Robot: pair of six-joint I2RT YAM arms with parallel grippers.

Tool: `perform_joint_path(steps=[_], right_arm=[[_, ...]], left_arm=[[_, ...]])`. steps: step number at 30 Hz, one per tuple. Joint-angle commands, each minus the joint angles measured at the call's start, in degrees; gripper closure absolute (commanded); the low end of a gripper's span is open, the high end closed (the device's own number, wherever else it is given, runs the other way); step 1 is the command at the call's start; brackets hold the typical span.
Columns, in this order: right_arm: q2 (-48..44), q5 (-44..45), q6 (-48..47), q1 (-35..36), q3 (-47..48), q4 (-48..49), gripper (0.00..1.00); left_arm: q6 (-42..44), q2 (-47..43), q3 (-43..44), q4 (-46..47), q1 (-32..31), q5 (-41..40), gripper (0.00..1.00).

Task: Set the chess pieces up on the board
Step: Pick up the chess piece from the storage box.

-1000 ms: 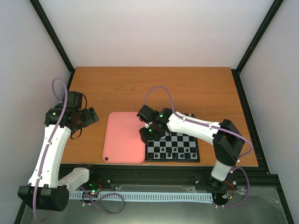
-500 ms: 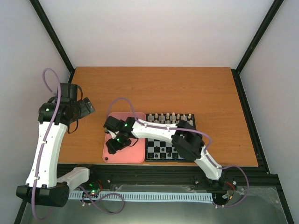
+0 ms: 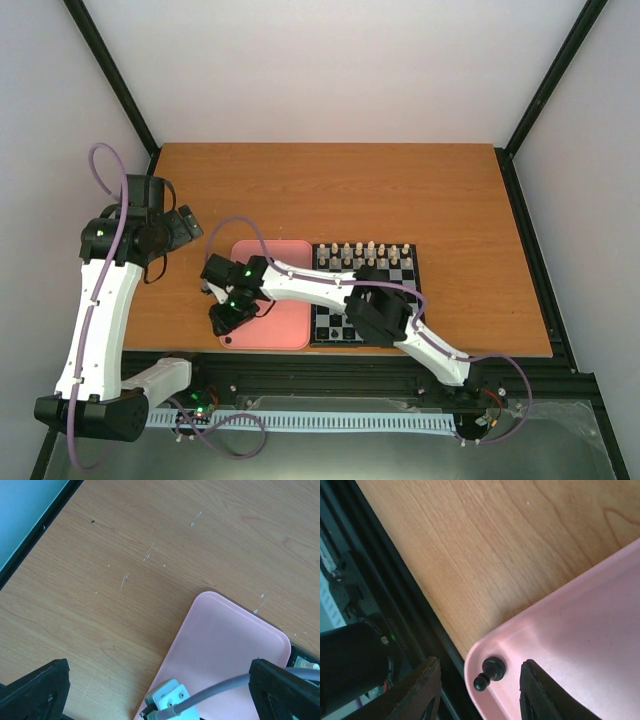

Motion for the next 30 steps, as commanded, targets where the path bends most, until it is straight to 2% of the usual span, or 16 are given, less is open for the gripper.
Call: perform_joint_path(steps=[1,6,16,30], right_arm=[[2.89,-0.81,0.07,0.98,2.72,-3.08,0.57],[3.2,-0.27,0.11,1.19,3.06,-4.16,0.59],[5.23,-0.86,0.17,1.17,5.47,-5.66,0.76],[5.38,0.66,-0.19,2.13,7.19,-8.82,0.82]], left_arm=[[0.62,-0.03,1.08,0.07,0.24,0.46,0.0],[0.95,-0.08,0.83,0.29,0.26,0.85,0.0],[1.83,0.45,-0.42,1.22,0.27,1.6,0.0],[2.49,-0.51,-1.7,0.92,0.2,1.59,0.0]])
